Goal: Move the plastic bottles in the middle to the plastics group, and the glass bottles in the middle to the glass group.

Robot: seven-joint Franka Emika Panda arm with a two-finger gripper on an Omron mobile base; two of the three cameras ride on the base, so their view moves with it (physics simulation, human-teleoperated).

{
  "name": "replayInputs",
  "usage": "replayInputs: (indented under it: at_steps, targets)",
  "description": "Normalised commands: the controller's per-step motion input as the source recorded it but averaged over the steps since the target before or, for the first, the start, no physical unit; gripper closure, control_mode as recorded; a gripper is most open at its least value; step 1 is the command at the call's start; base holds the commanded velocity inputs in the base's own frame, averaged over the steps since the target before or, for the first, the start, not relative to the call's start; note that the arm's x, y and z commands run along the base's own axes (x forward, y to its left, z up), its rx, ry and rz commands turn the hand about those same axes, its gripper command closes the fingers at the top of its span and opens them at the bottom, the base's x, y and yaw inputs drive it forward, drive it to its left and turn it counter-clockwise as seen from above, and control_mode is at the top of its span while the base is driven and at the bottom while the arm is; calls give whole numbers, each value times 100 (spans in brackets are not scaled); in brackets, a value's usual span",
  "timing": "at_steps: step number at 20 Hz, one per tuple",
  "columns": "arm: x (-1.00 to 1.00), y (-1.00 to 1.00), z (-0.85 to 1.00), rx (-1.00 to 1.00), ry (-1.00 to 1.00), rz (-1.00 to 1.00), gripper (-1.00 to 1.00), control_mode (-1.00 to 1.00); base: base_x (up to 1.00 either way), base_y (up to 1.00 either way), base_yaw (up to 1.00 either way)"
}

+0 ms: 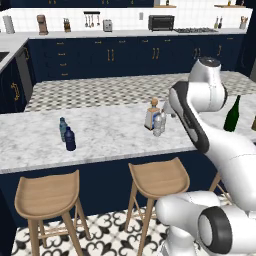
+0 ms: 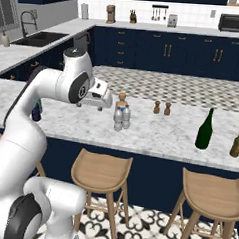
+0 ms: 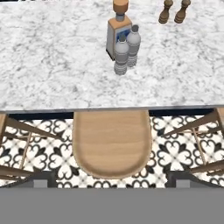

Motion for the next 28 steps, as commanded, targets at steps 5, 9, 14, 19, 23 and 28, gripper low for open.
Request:
replayInputs:
  at_steps: [5,9,14,19,23,28]
  targets:
    - [63,-33,-14,0,-5,1,-100,-100,0,0,0]
    - [82,-9,-13,-1,0,3,-100,-100,0,0,0]
    - [90,0,-7,-6,0,0,-100,-100,0,0,0]
    - [83,0,-28,-1,-4,0,-100,-100,0,0,0]
    - [55,0,-38,0,-12,0,-100,-100,0,0,0]
    - [31,0,-50,0,-3,0,-100,-100,0,0,0]
